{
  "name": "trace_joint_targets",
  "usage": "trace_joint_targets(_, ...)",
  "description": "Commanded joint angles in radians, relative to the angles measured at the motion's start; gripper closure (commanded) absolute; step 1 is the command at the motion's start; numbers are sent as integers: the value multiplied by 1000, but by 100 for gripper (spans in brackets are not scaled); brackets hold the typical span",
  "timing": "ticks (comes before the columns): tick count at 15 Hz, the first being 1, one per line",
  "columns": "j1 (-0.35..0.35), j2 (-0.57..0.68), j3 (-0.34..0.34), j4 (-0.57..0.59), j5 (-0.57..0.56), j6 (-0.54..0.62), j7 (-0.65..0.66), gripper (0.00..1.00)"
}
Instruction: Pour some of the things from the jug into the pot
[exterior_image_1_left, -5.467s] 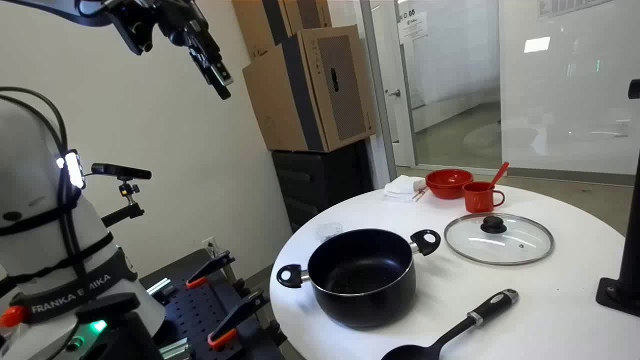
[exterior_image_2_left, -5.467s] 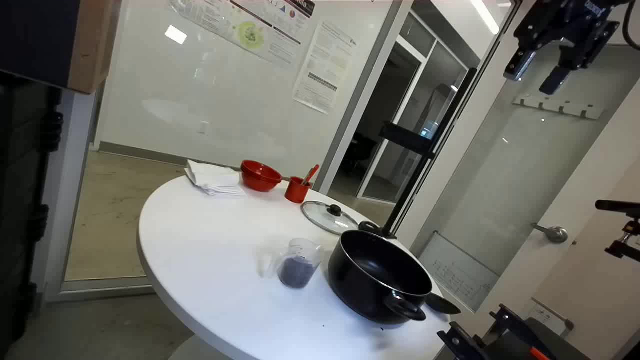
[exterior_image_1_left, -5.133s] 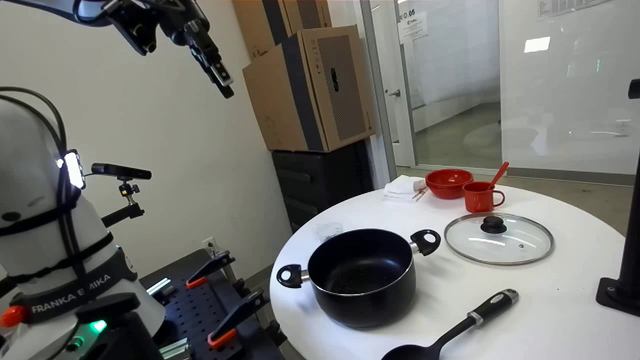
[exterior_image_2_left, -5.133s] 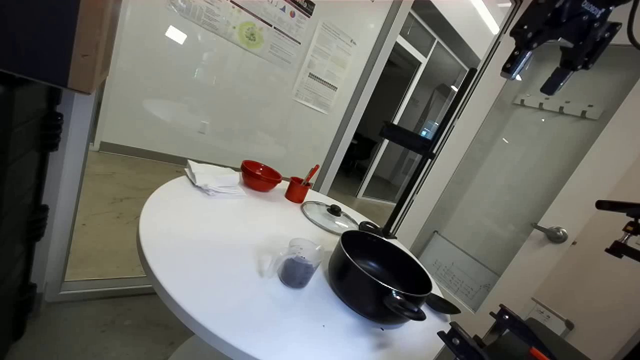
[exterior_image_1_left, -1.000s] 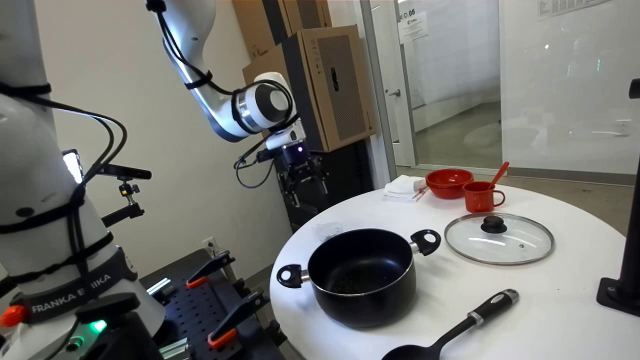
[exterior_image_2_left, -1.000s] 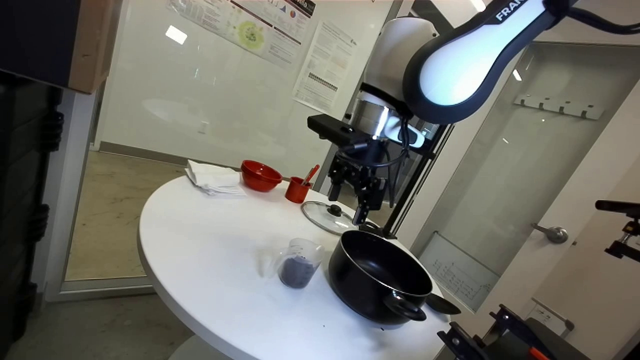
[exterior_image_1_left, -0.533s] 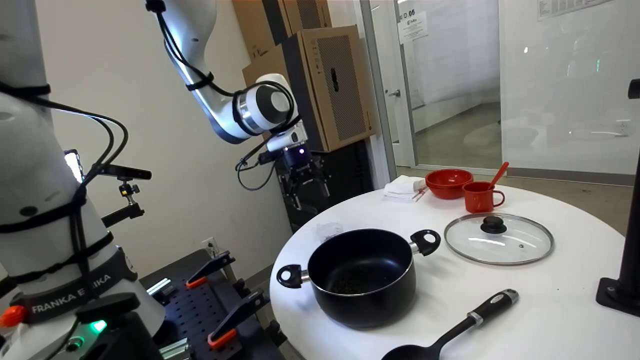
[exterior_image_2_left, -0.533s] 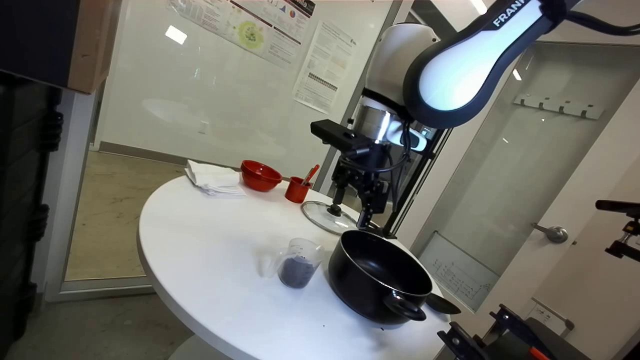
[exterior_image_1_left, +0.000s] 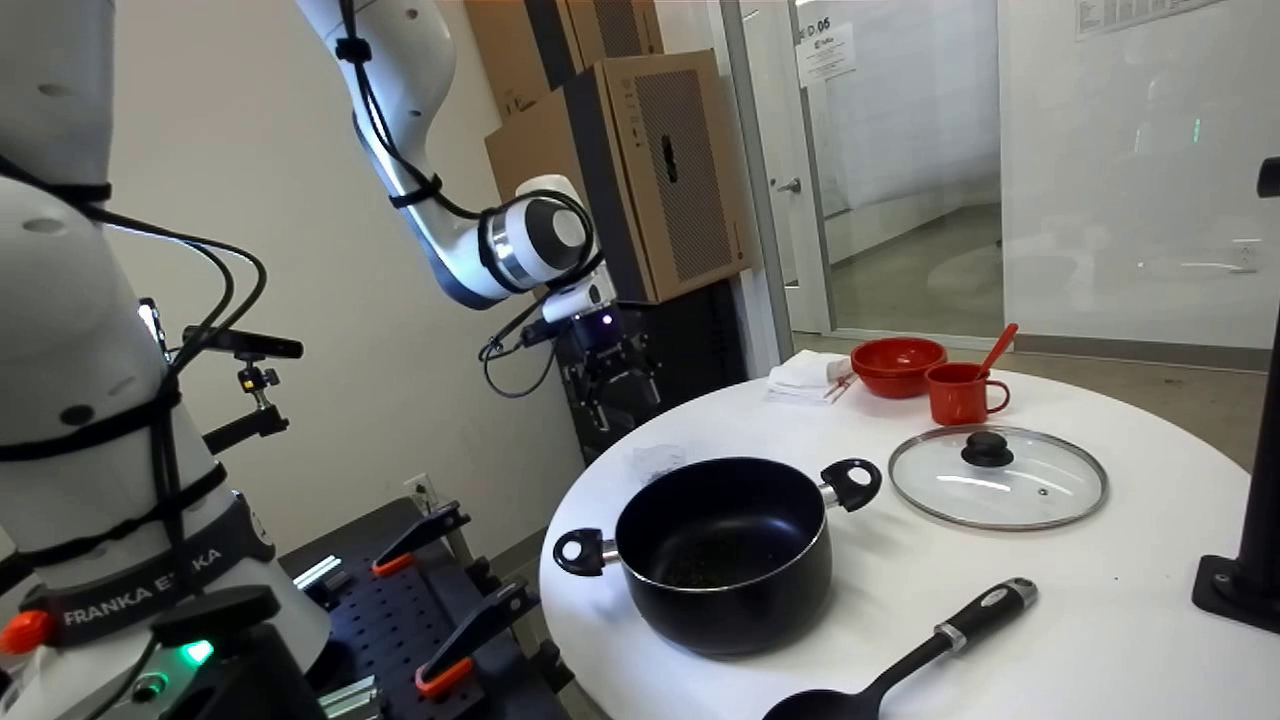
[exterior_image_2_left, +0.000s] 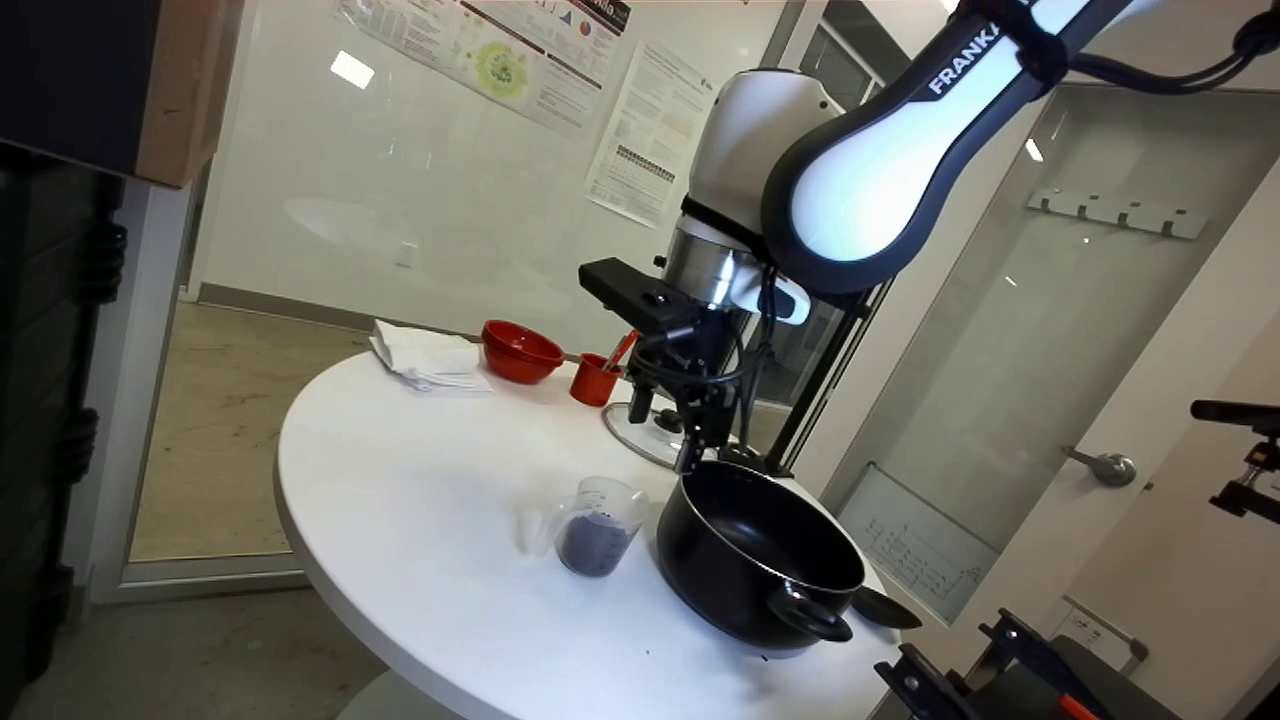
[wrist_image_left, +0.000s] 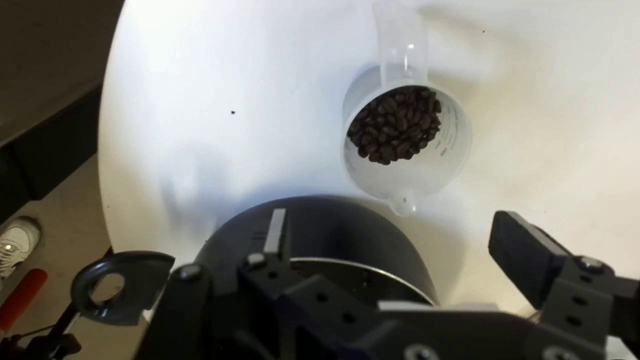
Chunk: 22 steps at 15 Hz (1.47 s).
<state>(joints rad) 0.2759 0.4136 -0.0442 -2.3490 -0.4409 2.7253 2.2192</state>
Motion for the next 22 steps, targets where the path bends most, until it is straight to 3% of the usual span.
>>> trace_joint_targets(1,107,105,-75,100,-34,59,52,0)
trace_joint_targets(8,235,269,-151,214,-4,45,64,0)
trace_joint_targets(13,273,342,-181,274,16,38,56,0)
trace_joint_targets(20,289,367,-173,298,38,32,38,0)
trace_joint_targets(21,290,367,-170,299,43,30,36,6)
trace_joint_targets(22,289,363,-166,297,51,27,34,26)
